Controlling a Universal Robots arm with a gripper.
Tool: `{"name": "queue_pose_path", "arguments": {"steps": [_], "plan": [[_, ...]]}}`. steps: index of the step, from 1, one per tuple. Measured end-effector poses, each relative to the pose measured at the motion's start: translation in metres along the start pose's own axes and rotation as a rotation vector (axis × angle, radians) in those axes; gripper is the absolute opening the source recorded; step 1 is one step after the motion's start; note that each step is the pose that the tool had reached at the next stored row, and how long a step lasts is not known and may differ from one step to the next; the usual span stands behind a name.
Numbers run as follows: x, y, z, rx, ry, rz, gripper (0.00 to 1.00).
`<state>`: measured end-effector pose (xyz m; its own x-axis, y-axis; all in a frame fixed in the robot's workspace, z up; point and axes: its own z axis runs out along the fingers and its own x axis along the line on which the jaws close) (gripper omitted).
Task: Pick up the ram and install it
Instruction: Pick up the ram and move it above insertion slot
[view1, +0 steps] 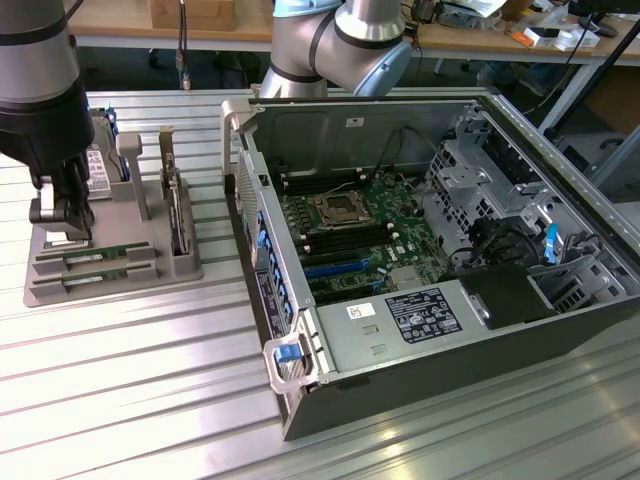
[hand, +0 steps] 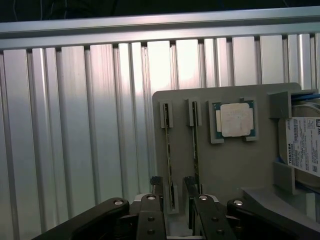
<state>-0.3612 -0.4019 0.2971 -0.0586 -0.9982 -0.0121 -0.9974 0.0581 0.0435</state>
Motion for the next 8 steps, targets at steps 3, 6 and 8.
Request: {"name": "queue_pose_path", "arguments": {"steps": [3, 6, 8], "plan": [[0.0, 0.0, 0.0008, 0.0, 0.0, 0.0, 0.3], [0.0, -0.0001, 0.0015, 0.0, 0.0, 0.0, 0.3], [0.0, -0.0001, 0.0023, 0.0001, 0.0, 0.0, 0.3]]}}
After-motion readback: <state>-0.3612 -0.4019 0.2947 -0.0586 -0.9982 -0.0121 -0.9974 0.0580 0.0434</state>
